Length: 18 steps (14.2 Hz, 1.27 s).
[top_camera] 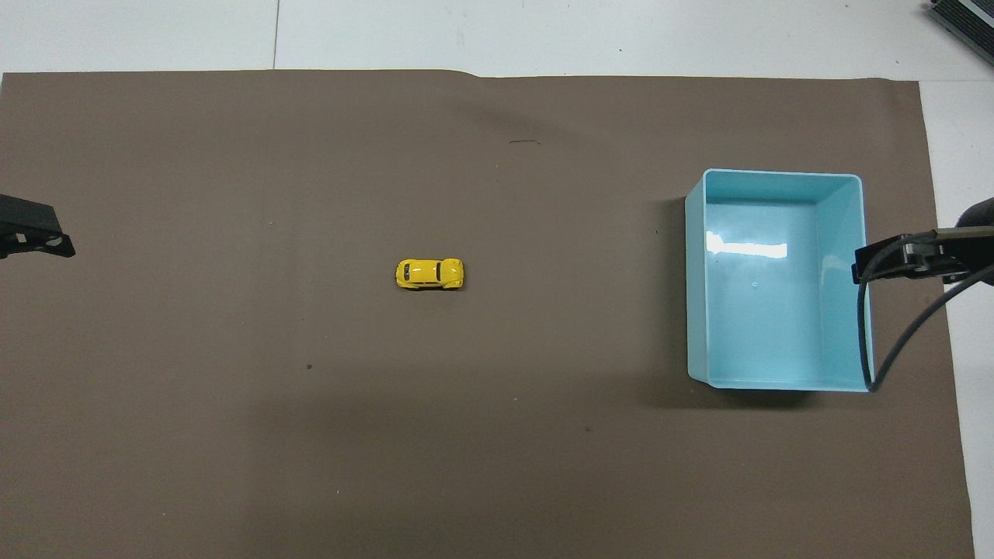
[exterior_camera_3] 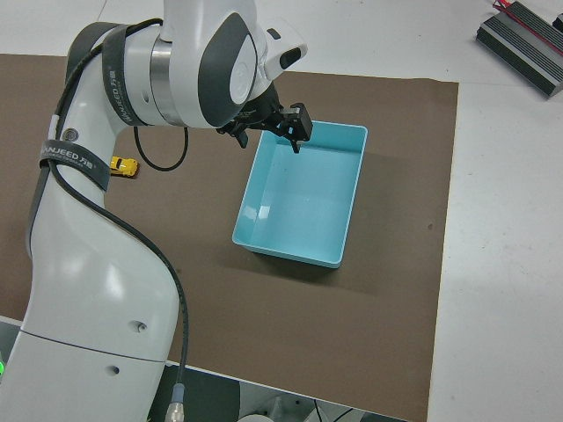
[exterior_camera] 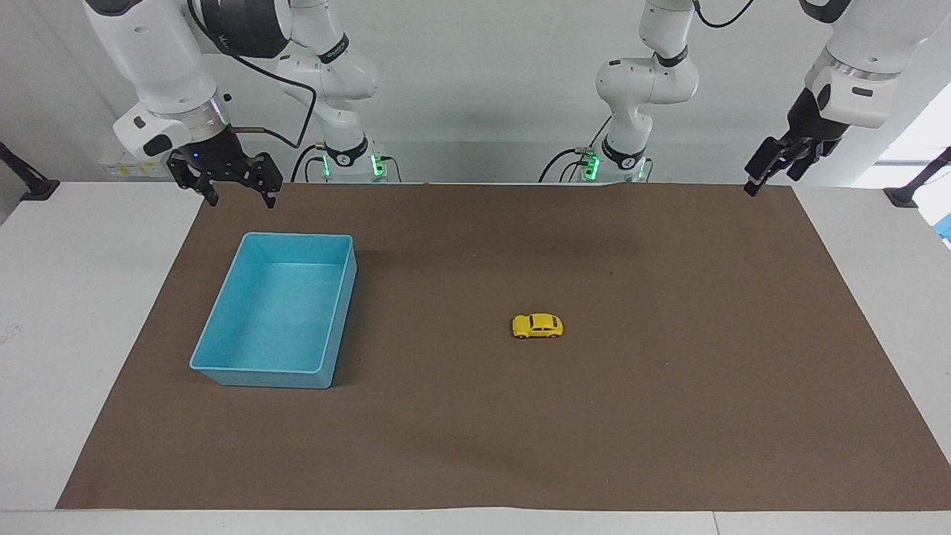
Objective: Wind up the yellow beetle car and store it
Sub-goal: 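Reach the left gripper over the yellow beetle car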
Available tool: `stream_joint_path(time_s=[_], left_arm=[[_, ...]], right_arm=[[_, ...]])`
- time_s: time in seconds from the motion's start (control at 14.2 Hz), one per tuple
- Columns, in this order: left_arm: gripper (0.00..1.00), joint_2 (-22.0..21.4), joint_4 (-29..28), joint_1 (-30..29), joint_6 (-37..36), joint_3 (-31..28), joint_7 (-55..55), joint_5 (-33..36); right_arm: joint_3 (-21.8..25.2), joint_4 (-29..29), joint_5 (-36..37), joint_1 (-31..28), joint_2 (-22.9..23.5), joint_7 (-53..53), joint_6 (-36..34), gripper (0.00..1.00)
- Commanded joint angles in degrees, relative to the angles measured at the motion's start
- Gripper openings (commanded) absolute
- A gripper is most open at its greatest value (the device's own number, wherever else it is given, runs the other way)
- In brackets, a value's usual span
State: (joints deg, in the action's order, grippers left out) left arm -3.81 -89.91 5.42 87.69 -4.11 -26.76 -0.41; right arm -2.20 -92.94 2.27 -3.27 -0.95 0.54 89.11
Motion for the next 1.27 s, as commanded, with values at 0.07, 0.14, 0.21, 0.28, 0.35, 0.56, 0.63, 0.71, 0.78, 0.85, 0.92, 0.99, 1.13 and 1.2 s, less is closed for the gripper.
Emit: stream_joint_path(time_s=[0.07, 0.14, 0.21, 0.28, 0.35, 0.56, 0.63, 0.71, 0.78, 0.85, 0.92, 0.99, 1.13, 1.2], left_arm=[[1.0, -0.32, -2.11, 0.12, 1.43, 0.51, -12.24, 0.42], [1.0, -0.23, -2.29, 0.29, 1.43, 0.51, -14.7, 0.5], [1.0, 0.29, -2.29, 0.38, 1.51, 0.6, -17.08, 0.42], [1.0, 0.64, -2.29, 0.47, 1.6, 0.86, -20.06, 0.41], [1.0, 0.99, -2.38, 0.82, 1.95, 1.12, -22.61, 0.41], [1.0, 2.14, -3.08, 3.1, 4.84, 1.21, -33.49, 0.33], [1.0, 3.18, -3.17, 4.15, 6.16, 1.21, -38.32, 0.33], [1.0, 3.89, -3.17, 4.94, 7.65, 1.21, -44.29, 0.07], [1.0, 4.77, -3.26, 5.04, 9.15, 1.21, -48.96, -0.55], [1.0, 5.21, -3.26, 5.13, 10.73, 1.21, -52.4, -1.34], [1.0, 5.56, -3.26, 5.13, 11.79, 1.21, -54.96, -2.3], [1.0, 6.0, -3.26, 5.13, 12.41, 1.21, -57.24, -3.27], [1.0, 7.06, -3.26, 6.35, 12.94, 1.21, -60.77, -3.36], [1.0, 7.5, -3.26, 6.88, 13.9, 1.21, -62.35, -3.36]], right_arm=[[-0.17, 0.13, -1.04, -0.42, -0.01, 0.69, -0.61, 1.0], [-0.17, 0.13, -1.04, -0.42, -0.01, 0.69, -0.61, 1.0], [-0.17, 0.13, -1.04, -0.42, -0.01, 0.69, -0.61, 1.0], [-0.17, 0.13, -1.04, -0.42, -0.01, 0.69, -0.61, 1.0], [-0.17, 0.13, -1.04, -0.42, -0.01, 0.69, -0.61, 1.0], [-0.17, 0.13, -1.04, -0.42, -0.01, 0.69, -0.61, 1.0], [-0.17, 0.13, -1.04, -0.42, -0.01, 0.69, -0.61, 1.0], [-0.17, 0.13, -1.04, -0.42, -0.01, 0.69, -0.61, 1.0], [-0.17, 0.13, -1.04, -0.42, -0.01, 0.69, -0.61, 1.0], [-0.17, 0.13, -1.04, -0.42, -0.01, 0.69, -0.61, 1.0], [-0.09, 0.13, -1.04, -0.42, -0.01, 0.69, -0.61, 1.0], [-0.17, 0.13, -1.04, -0.42, -0.01, 0.69, -0.61, 1.0], [-0.17, 0.13, -1.04, -0.42, -0.01, 0.69, -0.61, 1.0], [-0.17, 0.13, -1.04, -0.42, -0.01, 0.69, -0.61, 1.0]])
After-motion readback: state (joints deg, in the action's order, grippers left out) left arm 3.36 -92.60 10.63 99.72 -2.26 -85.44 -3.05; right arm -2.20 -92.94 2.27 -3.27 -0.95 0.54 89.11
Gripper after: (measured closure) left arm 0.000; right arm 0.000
